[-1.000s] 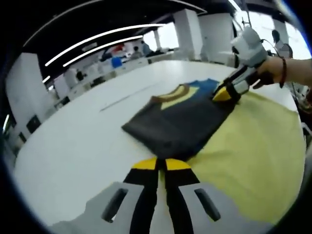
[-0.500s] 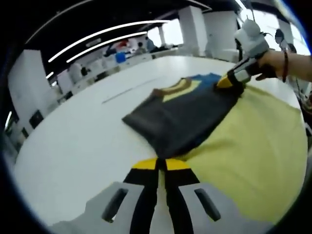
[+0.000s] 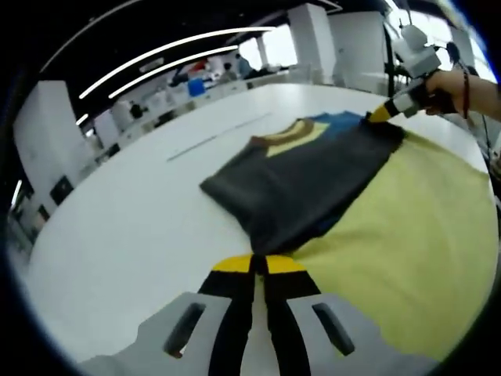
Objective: Fold the garment on the visible template until the final outline fits inside the template.
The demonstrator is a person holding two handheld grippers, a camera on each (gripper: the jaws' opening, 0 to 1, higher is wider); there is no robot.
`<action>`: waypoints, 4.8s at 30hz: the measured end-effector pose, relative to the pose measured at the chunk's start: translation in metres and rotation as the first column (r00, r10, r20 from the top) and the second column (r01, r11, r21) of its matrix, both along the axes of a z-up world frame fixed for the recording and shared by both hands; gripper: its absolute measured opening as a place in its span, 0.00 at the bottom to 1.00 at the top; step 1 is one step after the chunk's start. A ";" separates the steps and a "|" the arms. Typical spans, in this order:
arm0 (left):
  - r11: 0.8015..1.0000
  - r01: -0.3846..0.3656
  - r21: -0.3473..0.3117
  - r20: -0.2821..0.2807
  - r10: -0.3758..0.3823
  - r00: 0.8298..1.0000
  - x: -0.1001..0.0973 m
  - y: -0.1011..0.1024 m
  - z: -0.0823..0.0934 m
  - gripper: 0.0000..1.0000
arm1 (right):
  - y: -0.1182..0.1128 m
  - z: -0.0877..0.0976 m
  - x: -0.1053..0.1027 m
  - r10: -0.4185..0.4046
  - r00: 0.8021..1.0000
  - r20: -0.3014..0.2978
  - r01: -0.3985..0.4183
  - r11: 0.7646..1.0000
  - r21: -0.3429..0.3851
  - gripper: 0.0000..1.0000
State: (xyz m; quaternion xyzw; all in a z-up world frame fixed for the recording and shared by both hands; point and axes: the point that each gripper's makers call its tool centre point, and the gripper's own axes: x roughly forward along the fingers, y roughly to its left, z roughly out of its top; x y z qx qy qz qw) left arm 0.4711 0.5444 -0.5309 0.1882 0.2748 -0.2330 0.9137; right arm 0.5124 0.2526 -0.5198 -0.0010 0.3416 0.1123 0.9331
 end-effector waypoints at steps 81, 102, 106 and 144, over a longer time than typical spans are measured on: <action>0.979 0.049 -0.200 -0.210 -0.092 0.973 -0.145 0.003 0.039 0.98 | -0.024 0.014 -0.221 0.191 0.955 -0.228 -0.174 0.980 0.093 0.96; 0.984 -0.098 -0.149 -0.406 0.030 0.913 -0.196 0.011 0.009 0.50 | -0.037 -0.013 -0.263 0.143 0.942 -0.303 -0.143 0.989 0.021 0.45; 0.982 -0.115 -0.150 -0.408 0.044 0.912 -0.200 0.012 0.007 0.43 | -0.043 -0.015 -0.269 0.110 0.940 -0.322 -0.113 0.994 0.009 0.36; 0.935 -0.342 -0.092 -0.549 0.238 0.801 -0.229 0.015 -0.011 0.00 | -0.048 -0.022 -0.281 0.042 0.940 -0.338 -0.016 0.997 0.078 0.00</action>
